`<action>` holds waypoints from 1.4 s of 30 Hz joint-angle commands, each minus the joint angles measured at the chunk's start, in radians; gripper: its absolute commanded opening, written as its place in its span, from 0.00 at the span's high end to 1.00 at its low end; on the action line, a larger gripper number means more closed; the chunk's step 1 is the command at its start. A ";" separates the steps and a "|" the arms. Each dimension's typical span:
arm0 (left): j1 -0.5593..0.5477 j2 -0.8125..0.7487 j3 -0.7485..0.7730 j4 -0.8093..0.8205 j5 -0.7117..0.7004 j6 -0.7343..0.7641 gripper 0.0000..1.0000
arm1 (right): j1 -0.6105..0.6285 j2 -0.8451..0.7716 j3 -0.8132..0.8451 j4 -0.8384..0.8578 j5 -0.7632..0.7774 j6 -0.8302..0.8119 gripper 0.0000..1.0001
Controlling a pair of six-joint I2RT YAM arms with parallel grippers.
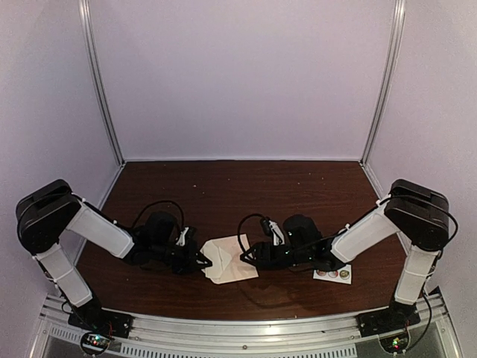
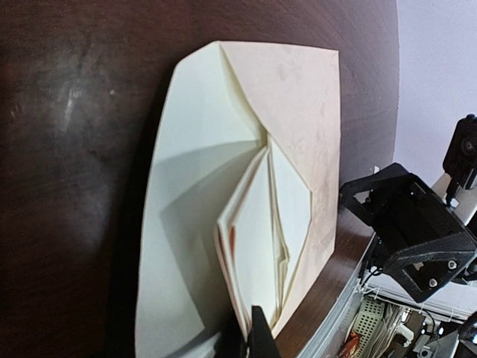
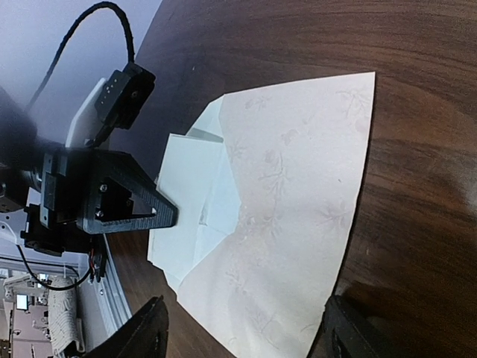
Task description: Place the letter into the envelope and seal it
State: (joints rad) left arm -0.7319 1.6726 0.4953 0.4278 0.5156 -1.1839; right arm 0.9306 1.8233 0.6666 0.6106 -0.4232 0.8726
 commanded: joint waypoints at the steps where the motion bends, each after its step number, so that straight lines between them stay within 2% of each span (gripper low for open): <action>1: 0.005 0.016 0.022 0.057 0.014 0.010 1.00 | 0.016 0.036 0.005 -0.048 -0.020 0.020 0.28; 18: -0.021 0.095 0.086 0.085 0.030 0.027 1.00 | 0.030 0.061 0.037 -0.038 -0.029 0.027 0.28; 26: -0.021 0.027 0.134 -0.118 -0.049 0.139 0.99 | 0.027 0.007 0.025 -0.097 0.028 0.004 0.28; 33: -0.021 -0.081 0.173 -0.322 -0.137 0.230 0.64 | 0.009 -0.069 0.012 -0.173 0.081 -0.027 0.28; 36: -0.021 -0.112 0.189 -0.387 -0.174 0.263 0.52 | 0.001 -0.093 0.009 -0.197 0.091 -0.037 0.27; 39: -0.021 -0.119 0.208 -0.421 -0.200 0.286 0.48 | 0.000 -0.100 0.015 -0.205 0.088 -0.044 0.27; 42: -0.021 -0.098 0.222 -0.420 -0.206 0.298 0.52 | 0.001 -0.091 0.025 -0.201 0.081 -0.044 0.27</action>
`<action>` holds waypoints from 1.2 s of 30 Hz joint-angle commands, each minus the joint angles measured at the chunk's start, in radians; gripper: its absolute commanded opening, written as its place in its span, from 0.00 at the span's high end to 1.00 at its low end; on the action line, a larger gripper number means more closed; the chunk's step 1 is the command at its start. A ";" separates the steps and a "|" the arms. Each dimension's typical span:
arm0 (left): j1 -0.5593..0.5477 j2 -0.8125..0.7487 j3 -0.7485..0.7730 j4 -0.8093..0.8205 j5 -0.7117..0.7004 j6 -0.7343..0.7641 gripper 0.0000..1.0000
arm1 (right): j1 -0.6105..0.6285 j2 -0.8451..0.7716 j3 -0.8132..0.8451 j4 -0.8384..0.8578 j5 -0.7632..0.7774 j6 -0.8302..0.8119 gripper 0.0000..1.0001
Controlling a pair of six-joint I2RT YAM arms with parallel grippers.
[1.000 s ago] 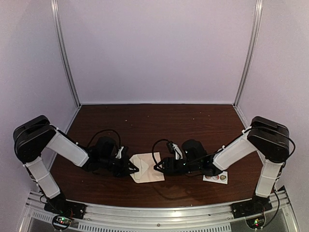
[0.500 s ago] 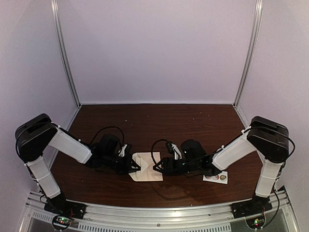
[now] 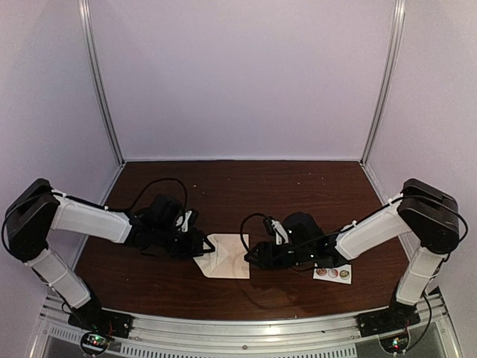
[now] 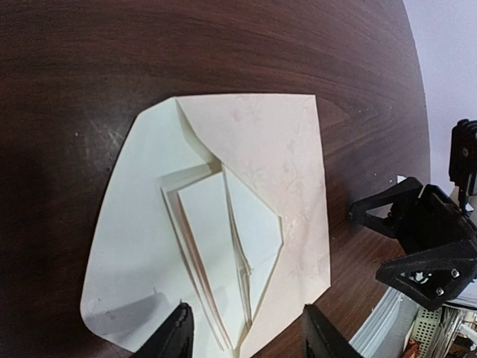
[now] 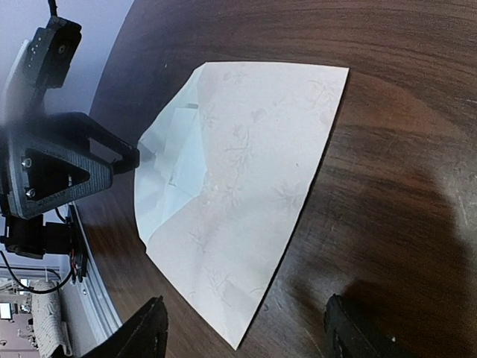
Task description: Place the letter into the envelope and seal it
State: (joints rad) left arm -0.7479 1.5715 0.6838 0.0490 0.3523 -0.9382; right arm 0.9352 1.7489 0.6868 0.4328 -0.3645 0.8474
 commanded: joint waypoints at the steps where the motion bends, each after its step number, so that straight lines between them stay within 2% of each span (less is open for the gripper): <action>1: -0.005 0.012 0.037 -0.038 -0.044 0.056 0.55 | -0.004 -0.010 0.008 -0.019 0.020 -0.019 0.27; 3: -0.005 0.032 0.045 -0.023 -0.041 0.061 0.65 | -0.004 0.007 0.015 -0.008 0.015 -0.016 0.27; 7: -0.005 0.074 0.063 -0.010 -0.044 0.078 0.71 | -0.004 0.044 0.037 0.011 0.004 -0.013 0.32; 20: -0.005 0.121 0.060 -0.001 -0.060 0.095 0.73 | -0.004 0.127 0.077 0.053 -0.015 0.004 0.44; 28: -0.005 0.160 0.050 0.057 -0.008 0.082 0.93 | -0.004 0.154 0.089 0.069 -0.028 0.010 0.50; 36: -0.005 0.181 0.037 0.103 0.017 0.068 0.98 | -0.004 0.177 0.099 0.078 -0.040 0.012 0.52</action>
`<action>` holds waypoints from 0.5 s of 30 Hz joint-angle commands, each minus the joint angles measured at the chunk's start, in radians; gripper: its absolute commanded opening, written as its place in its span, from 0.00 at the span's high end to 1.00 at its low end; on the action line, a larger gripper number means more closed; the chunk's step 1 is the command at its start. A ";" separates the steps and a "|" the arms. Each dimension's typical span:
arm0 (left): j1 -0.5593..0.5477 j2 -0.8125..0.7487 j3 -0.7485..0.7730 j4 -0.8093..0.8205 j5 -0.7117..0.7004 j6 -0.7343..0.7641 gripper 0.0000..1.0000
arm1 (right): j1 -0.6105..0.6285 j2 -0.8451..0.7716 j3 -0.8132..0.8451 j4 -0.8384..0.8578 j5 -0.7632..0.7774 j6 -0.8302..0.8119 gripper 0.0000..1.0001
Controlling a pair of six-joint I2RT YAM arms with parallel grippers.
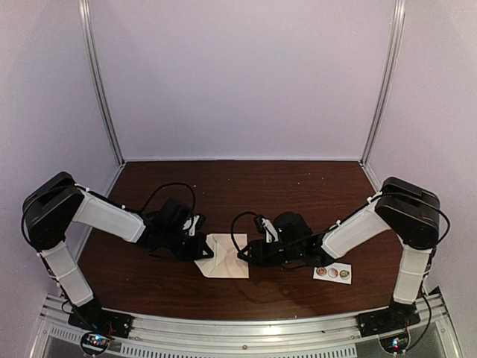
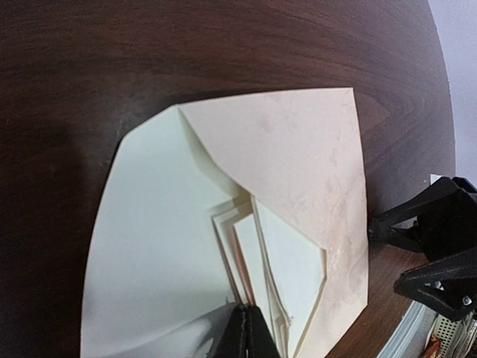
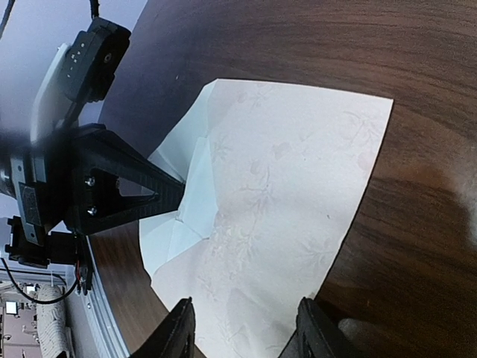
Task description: Place the letter into the envelope and seal it
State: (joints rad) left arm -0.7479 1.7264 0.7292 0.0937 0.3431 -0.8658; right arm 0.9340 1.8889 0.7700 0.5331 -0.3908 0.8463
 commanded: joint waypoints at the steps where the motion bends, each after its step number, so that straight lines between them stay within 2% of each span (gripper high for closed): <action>1: -0.005 0.031 -0.008 0.060 0.029 -0.004 0.98 | -0.003 0.040 0.018 -0.022 -0.015 0.013 0.53; 11: -0.005 0.049 -0.013 0.094 0.053 -0.013 1.00 | -0.004 0.051 0.028 -0.024 -0.020 0.013 0.54; 15: -0.005 0.010 -0.025 0.111 0.028 -0.012 0.98 | -0.003 0.038 0.026 -0.029 -0.017 0.009 0.54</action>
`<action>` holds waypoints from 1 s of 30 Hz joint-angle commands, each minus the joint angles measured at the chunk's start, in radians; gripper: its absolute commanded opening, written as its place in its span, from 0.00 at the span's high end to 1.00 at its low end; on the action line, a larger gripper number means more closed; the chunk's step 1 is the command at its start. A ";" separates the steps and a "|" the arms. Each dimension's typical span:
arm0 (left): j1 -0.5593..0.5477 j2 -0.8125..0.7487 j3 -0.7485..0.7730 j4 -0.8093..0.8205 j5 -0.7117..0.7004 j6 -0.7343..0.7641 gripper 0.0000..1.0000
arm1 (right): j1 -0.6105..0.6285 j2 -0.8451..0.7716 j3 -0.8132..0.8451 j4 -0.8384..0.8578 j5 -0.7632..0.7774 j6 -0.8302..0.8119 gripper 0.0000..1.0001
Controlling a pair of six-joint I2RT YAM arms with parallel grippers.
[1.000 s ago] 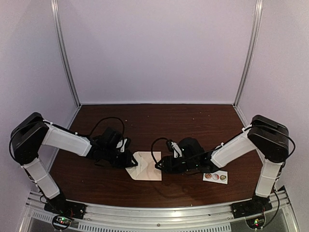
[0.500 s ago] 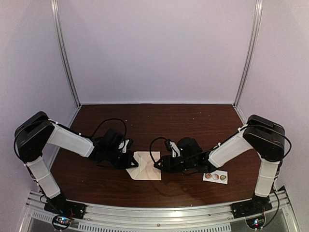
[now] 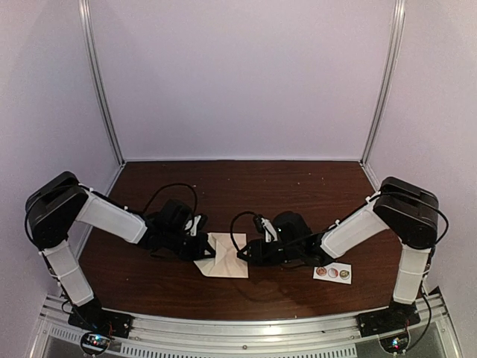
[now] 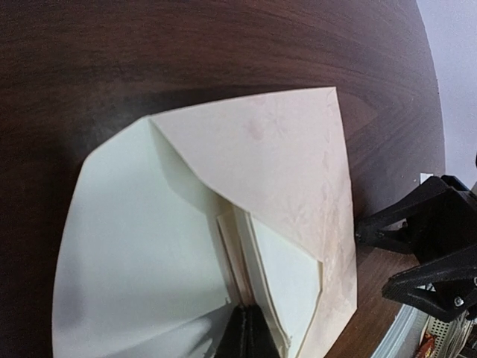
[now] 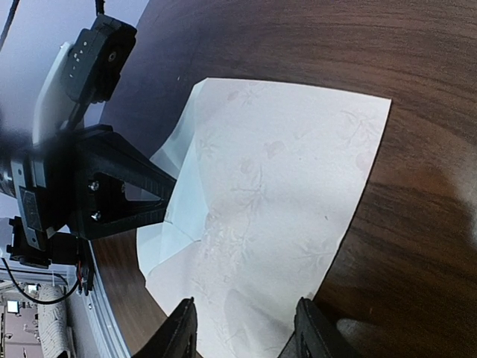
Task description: Place the letter into the envelope and seal it
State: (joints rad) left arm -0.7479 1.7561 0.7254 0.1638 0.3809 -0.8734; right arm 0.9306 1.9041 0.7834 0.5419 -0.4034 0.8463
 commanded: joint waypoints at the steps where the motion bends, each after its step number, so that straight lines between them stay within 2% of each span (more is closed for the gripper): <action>1: -0.005 -0.042 -0.019 0.031 -0.029 0.002 0.96 | -0.001 0.014 0.013 -0.045 -0.001 0.004 0.54; 6: 0.002 -0.196 -0.013 -0.065 -0.137 0.045 0.80 | -0.006 -0.055 0.014 -0.111 0.031 -0.039 0.52; 11: 0.052 -0.325 -0.044 -0.157 -0.195 0.069 0.72 | -0.004 -0.131 0.020 -0.183 0.062 -0.089 0.47; 16: 0.142 -0.353 -0.131 -0.159 -0.159 0.066 0.74 | 0.013 -0.167 0.029 -0.201 0.046 -0.116 0.51; 24: 0.190 -0.324 -0.215 -0.127 -0.125 0.063 0.82 | 0.040 -0.091 0.073 -0.143 -0.021 -0.101 0.72; 30: 0.196 -0.285 -0.243 -0.075 -0.086 0.057 0.88 | 0.045 -0.036 0.108 -0.125 -0.047 -0.092 0.75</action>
State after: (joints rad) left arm -0.5613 1.4410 0.4988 0.0261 0.2573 -0.8215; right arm 0.9703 1.8343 0.8593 0.3855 -0.4255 0.7483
